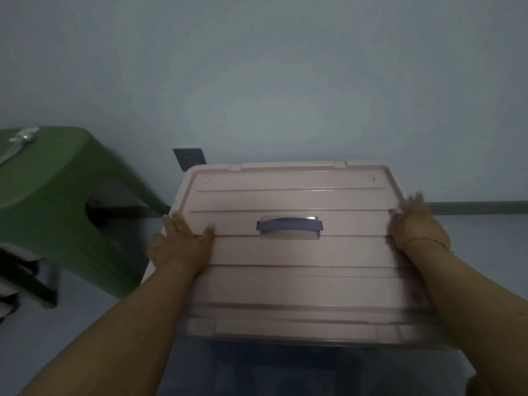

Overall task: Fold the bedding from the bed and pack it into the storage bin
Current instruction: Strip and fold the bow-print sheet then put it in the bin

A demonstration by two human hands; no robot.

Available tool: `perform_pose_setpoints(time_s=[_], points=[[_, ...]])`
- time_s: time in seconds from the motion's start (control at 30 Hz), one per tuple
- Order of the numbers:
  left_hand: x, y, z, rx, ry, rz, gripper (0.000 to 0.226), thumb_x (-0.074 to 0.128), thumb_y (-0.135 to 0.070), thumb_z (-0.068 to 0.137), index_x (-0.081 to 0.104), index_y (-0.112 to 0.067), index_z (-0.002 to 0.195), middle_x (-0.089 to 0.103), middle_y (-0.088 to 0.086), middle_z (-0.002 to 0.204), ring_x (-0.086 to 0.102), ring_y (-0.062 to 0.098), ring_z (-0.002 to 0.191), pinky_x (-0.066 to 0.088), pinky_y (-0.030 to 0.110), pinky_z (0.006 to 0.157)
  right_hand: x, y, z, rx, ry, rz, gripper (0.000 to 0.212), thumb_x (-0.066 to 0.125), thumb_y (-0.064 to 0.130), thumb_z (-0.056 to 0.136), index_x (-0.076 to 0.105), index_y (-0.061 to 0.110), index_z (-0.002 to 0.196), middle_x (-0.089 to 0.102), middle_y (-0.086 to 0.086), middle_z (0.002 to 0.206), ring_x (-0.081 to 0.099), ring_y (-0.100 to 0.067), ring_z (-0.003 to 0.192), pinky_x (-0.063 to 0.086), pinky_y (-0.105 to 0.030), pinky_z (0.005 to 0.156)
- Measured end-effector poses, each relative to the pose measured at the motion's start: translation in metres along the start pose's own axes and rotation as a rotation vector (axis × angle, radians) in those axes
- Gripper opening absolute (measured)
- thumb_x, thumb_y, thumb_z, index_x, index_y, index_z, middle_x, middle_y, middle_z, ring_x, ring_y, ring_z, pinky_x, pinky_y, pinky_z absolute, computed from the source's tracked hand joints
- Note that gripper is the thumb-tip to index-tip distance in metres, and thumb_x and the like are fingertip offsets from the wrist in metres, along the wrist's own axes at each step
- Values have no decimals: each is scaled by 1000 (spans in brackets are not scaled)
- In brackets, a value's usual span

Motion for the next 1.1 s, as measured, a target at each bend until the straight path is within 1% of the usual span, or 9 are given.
perform_pose_setpoints(time_s=[0.1,0.17,0.3,0.5,0.67,0.8,0.87,1.0,1.1], points=[[-3,9,11,0,3,-83,95,20,-73,87,-4,-7,151,14,13,158,28,40,136,32,50,107,1,-19,12,195,46,110,59,39,37,98,33,-3,141,40,-24,143,42,-40,130,31,-43,108],[-4,16,24,-3,-1,-148,98,26,-73,86,1,-3,151,26,18,153,37,39,132,36,47,105,1,-21,15,214,72,119,61,37,42,98,46,-8,131,46,-30,136,46,-42,125,35,-43,104],[2,27,47,-46,24,-247,89,37,-75,81,33,-5,136,46,21,136,51,40,119,44,46,97,6,-19,13,194,107,126,64,40,48,96,45,-2,135,46,-28,137,46,-41,125,36,-41,105],[10,26,72,-33,146,-451,85,49,-71,82,30,-14,142,45,20,141,48,42,123,41,47,101,4,-21,17,230,128,177,62,44,48,94,46,1,135,48,-25,137,47,-38,125,37,-38,104],[10,26,77,-70,180,-578,83,59,-65,80,40,-11,141,49,21,137,51,41,120,42,46,101,7,-31,20,292,100,176,74,45,59,89,46,0,134,49,-24,137,48,-38,125,37,-40,105],[18,41,73,-228,246,-702,124,65,-85,47,44,-3,137,54,22,133,57,40,112,47,49,97,9,-33,23,323,143,182,78,43,57,92,41,-6,137,41,-26,143,42,-37,131,31,-37,109],[25,45,71,-286,280,-788,125,69,-83,44,46,0,135,55,23,129,59,40,107,49,50,95,12,-34,26,317,186,232,79,45,57,90,41,-6,137,39,-27,144,41,-37,132,30,-38,110],[27,40,70,-307,307,-935,89,70,-63,70,51,2,128,59,23,121,60,36,93,51,47,88,32,-39,30,374,312,507,74,56,54,86,50,-5,130,55,-24,126,55,-32,99,45,-36,84],[61,64,106,-337,293,-879,102,66,-75,54,55,-3,125,62,22,116,63,39,92,51,54,89,34,-41,32,388,322,528,68,55,52,87,52,-3,127,58,-21,111,54,-31,92,44,-30,66]])
Point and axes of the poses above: each hand's wrist, its own z-axis towards the middle knuckle, its own x-axis out of the palm, y = z × x, the point moved 9 cm from there along z, towards the middle knuckle
